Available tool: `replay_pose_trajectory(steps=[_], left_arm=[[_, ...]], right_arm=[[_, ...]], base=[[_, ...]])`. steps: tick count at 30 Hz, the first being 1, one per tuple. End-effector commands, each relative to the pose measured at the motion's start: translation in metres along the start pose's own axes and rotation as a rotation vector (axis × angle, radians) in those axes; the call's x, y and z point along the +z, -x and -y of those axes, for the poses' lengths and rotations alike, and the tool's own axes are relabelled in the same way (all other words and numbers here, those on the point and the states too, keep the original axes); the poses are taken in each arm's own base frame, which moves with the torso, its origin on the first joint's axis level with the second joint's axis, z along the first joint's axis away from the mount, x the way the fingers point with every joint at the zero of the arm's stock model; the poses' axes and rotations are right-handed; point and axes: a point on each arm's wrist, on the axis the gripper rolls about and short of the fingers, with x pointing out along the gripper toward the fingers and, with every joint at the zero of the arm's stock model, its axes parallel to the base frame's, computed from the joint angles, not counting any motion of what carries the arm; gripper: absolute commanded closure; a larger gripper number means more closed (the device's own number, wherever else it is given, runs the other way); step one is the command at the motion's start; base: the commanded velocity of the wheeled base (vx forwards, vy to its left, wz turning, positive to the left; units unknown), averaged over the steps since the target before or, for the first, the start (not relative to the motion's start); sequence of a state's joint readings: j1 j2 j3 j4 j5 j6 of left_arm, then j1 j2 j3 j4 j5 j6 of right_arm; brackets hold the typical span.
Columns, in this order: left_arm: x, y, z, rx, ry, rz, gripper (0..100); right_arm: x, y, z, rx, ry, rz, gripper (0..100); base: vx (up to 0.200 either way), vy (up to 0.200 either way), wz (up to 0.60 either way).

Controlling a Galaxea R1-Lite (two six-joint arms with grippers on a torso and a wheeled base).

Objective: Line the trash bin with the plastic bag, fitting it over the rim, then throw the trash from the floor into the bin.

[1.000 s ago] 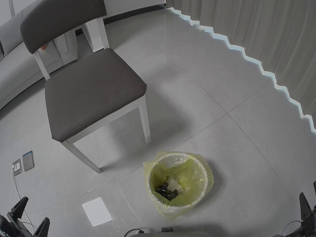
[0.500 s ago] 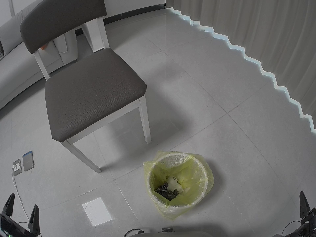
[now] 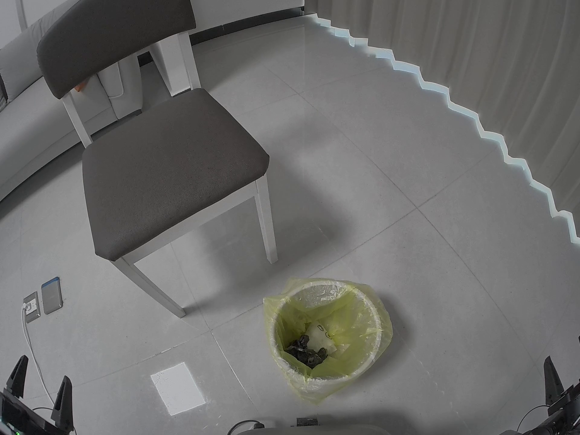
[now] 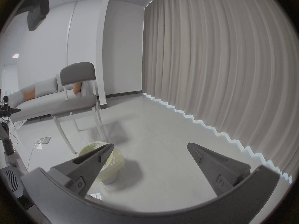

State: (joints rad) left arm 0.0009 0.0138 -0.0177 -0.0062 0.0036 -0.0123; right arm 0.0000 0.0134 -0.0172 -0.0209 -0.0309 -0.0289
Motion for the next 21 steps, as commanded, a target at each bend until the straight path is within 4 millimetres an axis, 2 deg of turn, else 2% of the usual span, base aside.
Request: replay_pose_trajectory(steps=[1,21], left_arm=[[-0.0052,-0.0002,0.0000,-0.001,-0.005,-0.004,0],[-0.0052,-0.0002,0.0000,-0.003,-0.005,-0.004,0]], right_arm=[[-0.0075,-0.0001,-0.0002,-0.001,-0.011,-0.028,0],[-0.0074,-0.0001,-0.0004,0.008,-0.048,-0.026,0]], base=[[0.000,0.000,0.00],[0.000,0.000,0.00]])
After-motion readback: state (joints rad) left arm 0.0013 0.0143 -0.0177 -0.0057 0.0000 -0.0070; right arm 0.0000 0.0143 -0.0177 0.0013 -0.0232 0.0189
